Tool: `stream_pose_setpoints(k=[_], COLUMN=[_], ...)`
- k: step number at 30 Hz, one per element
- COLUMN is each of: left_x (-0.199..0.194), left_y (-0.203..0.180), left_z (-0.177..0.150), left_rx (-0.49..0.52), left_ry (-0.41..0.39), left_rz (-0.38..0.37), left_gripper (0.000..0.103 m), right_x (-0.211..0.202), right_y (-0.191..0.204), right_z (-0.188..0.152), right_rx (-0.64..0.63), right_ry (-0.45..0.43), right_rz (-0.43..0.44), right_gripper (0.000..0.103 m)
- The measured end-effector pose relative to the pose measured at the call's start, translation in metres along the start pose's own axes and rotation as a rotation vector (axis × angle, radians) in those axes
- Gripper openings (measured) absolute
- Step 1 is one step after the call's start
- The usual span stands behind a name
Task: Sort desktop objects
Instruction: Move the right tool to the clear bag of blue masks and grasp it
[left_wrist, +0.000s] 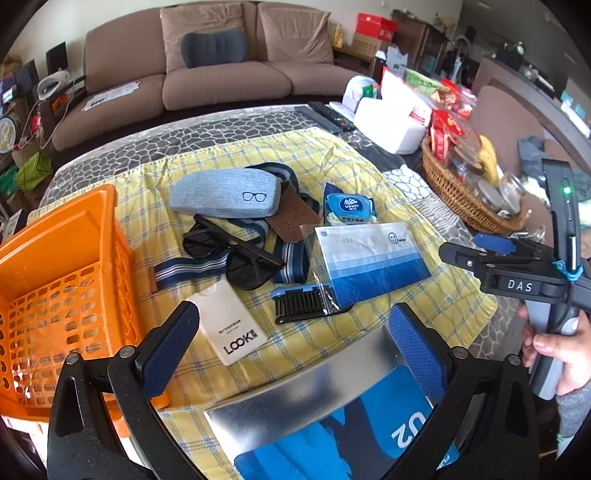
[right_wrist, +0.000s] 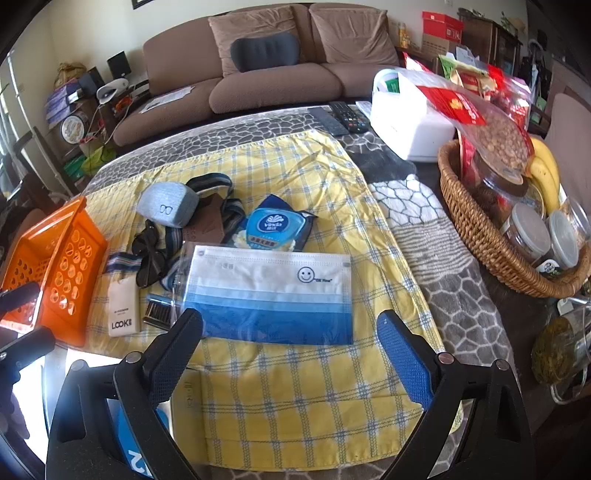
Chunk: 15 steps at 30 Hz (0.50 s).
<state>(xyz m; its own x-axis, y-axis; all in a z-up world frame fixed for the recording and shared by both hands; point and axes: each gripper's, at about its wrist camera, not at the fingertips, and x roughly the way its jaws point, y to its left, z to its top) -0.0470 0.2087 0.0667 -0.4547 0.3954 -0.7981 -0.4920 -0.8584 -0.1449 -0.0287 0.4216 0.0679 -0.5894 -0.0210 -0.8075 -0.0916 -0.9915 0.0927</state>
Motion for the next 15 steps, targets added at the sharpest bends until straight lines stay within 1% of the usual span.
stream_pose_setpoints(k=[3, 7, 11, 15], left_x=[0.027, 0.06, 0.089, 0.111], left_y=[-0.005, -0.01, -0.012, -0.013], left_z=[0.011, 0.02, 0.025, 0.026], left_rx=[0.014, 0.018, 0.013, 0.013], left_ry=[0.051, 0.106, 0.168, 0.211], left_rz=[-0.01, -0.025, -0.042, -0.038], left_gripper=[0.101, 0.097, 0.087, 0.08], right_x=[0.014, 0.031, 0.05, 0.067], right_y=[-0.018, -0.035, -0.047, -0.058], right_z=[0.001, 0.0, -0.003, -0.005], right_rx=[0.042, 0.069, 0.092, 0.12], right_ry=[0.029, 0.059, 0.085, 0.108], right_rz=[0.016, 0.034, 0.05, 0.066], right_gripper=[0.092, 0.082, 0.079, 0.066])
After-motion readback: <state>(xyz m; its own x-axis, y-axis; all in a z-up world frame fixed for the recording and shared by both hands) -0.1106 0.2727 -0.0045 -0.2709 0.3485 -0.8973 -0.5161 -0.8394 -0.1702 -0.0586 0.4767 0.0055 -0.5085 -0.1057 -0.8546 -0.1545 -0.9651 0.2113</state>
